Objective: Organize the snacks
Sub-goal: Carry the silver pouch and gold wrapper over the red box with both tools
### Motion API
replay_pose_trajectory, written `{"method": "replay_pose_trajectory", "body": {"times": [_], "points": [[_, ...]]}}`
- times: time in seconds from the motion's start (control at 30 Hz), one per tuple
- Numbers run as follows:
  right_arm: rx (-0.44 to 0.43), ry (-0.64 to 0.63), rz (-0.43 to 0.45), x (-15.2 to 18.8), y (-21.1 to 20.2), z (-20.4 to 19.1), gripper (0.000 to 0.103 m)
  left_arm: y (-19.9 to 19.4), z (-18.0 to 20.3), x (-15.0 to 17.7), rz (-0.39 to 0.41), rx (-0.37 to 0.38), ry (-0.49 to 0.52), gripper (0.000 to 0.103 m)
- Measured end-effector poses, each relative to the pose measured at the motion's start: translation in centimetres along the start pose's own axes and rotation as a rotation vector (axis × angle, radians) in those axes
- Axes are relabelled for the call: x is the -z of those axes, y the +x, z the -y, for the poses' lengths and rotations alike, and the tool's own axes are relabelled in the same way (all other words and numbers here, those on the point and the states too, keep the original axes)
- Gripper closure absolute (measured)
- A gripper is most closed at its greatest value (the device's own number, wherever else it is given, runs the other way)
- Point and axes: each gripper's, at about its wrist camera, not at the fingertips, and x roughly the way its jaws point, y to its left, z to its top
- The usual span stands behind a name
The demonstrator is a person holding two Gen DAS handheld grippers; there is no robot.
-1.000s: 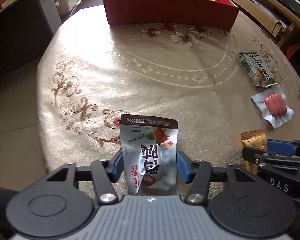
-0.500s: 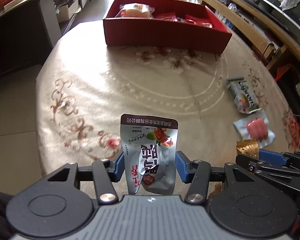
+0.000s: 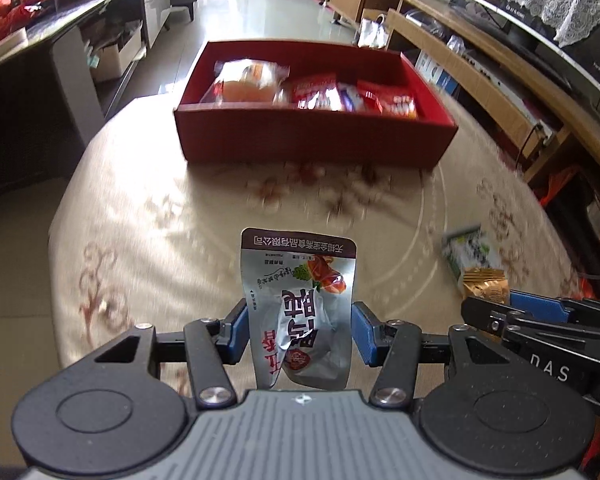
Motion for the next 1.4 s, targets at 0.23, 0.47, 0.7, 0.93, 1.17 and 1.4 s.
{"method": "replay_pose_trajectory", "body": {"times": [0.23,0.47,0.7,0.93,1.17,1.4], "points": [[-0.012,0.012,0.042,-4.0,1.1,0.0,0.057,0.8,0.2,-3.8,0.042,0.006,0.002,0.056],[-0.016,0.013,0.07,-7.1,2.1,-0.1,0.057,1.7,0.2,-7.0,0.075,0.0,0.005,0.056],[-0.023,0.011,0.106,-9.9,2.8,-0.4,0.057,2.6,0.4,-9.9,0.103,-0.012,0.013,0.055],[-0.023,0.005,0.126,-12.5,4.0,-0.4,0.057,4.0,0.6,-12.6,0.125,-0.032,0.017,0.055],[-0.021,-0.003,0.139,-14.6,5.4,-0.5,0.057,5.5,0.6,-15.0,0.143,-0.052,0.008,0.055],[-0.024,-0.001,0.147,-16.2,7.5,-0.5,0.057,7.8,0.4,-16.9,0.143,-0.079,0.0,0.055]]}}
